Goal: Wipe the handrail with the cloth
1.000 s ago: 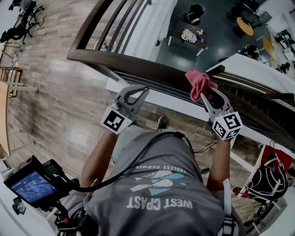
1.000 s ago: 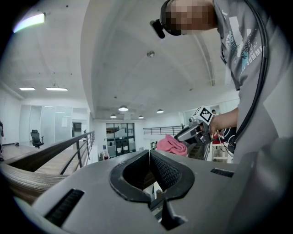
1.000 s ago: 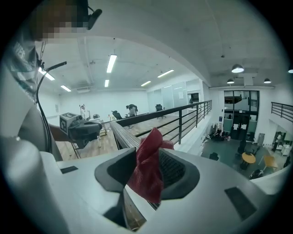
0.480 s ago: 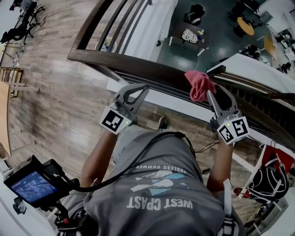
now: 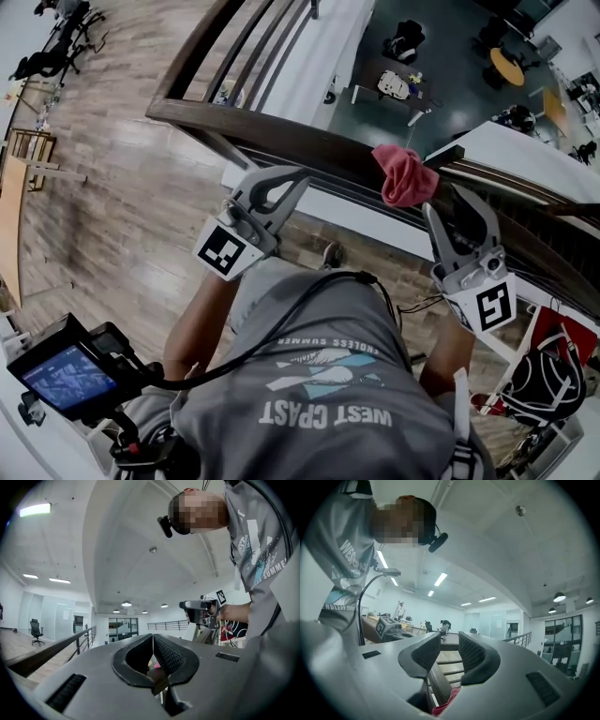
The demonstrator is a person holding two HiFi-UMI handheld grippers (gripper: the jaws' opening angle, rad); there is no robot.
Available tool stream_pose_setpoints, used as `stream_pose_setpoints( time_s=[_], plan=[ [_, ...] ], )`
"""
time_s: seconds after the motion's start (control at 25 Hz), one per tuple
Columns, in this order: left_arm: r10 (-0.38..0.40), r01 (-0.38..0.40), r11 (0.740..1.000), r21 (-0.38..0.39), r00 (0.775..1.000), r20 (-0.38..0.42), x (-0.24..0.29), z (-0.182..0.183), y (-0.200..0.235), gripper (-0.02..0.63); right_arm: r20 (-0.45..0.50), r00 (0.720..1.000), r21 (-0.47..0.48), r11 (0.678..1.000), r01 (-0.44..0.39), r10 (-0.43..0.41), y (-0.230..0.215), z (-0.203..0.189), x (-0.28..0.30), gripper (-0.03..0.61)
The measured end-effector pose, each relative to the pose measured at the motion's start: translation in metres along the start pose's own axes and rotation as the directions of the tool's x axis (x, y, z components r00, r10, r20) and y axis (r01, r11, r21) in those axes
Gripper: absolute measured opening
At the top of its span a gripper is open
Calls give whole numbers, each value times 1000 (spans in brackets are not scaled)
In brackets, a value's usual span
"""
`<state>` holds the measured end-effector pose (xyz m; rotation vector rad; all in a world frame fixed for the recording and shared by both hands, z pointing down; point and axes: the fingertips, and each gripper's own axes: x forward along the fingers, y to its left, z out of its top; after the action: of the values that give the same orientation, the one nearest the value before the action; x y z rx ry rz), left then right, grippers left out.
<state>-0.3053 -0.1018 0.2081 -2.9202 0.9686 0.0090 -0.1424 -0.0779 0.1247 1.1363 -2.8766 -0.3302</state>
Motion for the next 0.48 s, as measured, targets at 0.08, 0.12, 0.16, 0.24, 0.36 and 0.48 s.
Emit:
stream_pose_setpoints(
  time_s=[0.08,0.12,0.16,0.24,0.36,0.48],
  plan=[
    [5,-6,1000,14,1000,7,-4,9,3,6,3,1000,-31,999,-30,30,10,10,6,112],
    [9,-9,1000,20,1000,8,-6,11,4,6,5,999,-43,998,-43,43,14,13,8,110],
    [13,-13,1000,26,1000,8,-7,12,3,6,8,998,-53,997,-55,55,18,15,8,111],
    [25,-25,999,39,1000,10,-6,14,-8,6,11,997,-75,995,-72,74,21,15,-1,110],
    [53,-54,997,58,998,14,-4,19,-38,6,0,997,-108,991,-79,80,21,8,-30,62],
    [76,-76,994,74,997,4,-8,22,-56,6,-5,996,-99,991,-88,88,20,5,-47,57]
  ],
)
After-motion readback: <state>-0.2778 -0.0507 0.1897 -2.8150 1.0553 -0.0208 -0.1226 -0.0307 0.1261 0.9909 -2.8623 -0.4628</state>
